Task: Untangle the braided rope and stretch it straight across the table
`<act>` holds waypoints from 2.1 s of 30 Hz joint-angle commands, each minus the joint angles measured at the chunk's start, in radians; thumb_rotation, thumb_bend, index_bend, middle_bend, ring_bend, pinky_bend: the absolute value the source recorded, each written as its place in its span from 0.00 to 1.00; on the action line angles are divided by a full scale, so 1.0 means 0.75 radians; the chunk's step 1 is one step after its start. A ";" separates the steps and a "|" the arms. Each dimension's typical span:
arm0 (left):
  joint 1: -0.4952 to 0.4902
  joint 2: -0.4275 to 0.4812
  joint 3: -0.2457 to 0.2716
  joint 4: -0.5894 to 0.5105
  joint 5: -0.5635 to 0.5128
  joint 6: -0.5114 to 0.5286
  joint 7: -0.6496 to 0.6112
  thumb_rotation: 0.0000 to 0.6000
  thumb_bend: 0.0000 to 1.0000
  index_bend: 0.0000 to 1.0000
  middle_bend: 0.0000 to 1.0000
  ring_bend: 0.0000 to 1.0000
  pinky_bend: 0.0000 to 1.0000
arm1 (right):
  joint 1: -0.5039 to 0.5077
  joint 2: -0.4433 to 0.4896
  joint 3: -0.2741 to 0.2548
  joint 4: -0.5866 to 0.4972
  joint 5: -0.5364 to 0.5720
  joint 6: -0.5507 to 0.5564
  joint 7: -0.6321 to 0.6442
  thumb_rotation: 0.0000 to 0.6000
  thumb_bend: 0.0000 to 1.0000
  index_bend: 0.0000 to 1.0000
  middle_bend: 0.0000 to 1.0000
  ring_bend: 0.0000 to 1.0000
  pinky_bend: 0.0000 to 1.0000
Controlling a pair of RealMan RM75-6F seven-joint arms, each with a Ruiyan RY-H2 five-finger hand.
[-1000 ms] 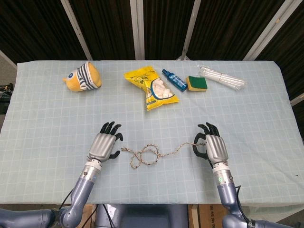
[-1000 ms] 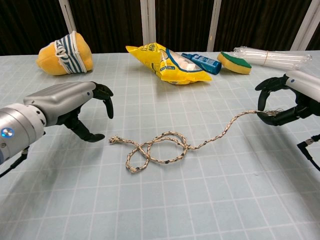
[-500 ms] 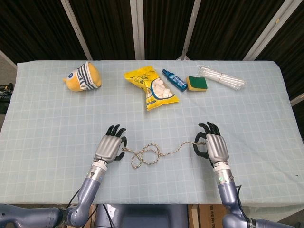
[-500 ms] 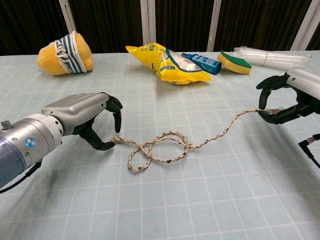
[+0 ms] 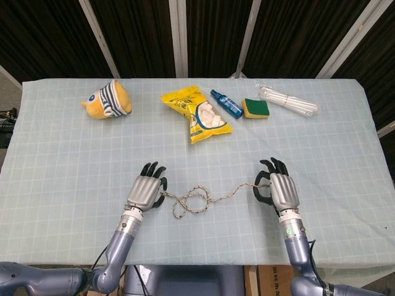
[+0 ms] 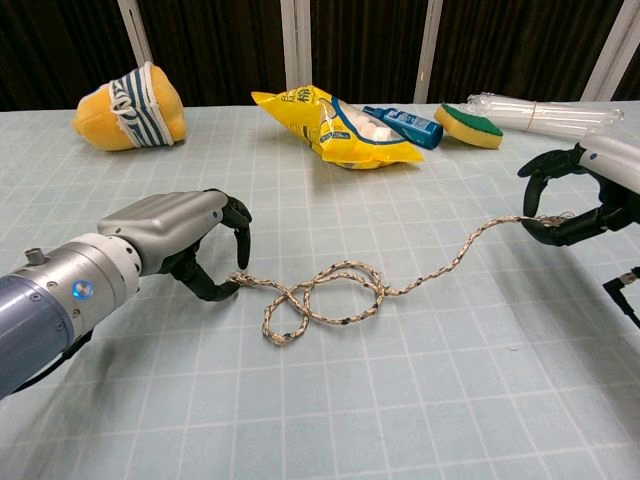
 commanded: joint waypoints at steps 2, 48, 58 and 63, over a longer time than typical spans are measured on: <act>-0.006 -0.012 0.002 0.012 -0.009 -0.004 -0.006 1.00 0.42 0.51 0.15 0.00 0.00 | 0.001 0.004 0.001 0.001 0.001 -0.001 0.001 1.00 0.48 0.65 0.20 0.00 0.00; 0.308 0.651 0.080 -0.330 0.240 0.205 -0.534 1.00 0.57 0.58 0.19 0.00 0.00 | -0.117 0.243 -0.029 -0.076 -0.017 0.092 0.052 1.00 0.48 0.65 0.20 0.00 0.00; 0.468 0.829 0.164 -0.288 0.339 0.241 -0.855 1.00 0.57 0.58 0.19 0.00 0.00 | -0.180 0.309 -0.057 -0.042 -0.033 0.101 0.130 1.00 0.48 0.65 0.20 0.00 0.00; 0.492 0.828 0.178 -0.255 0.347 0.230 -0.895 1.00 0.57 0.58 0.19 0.00 0.00 | -0.193 0.308 -0.065 -0.016 -0.039 0.095 0.153 1.00 0.48 0.65 0.20 0.00 0.00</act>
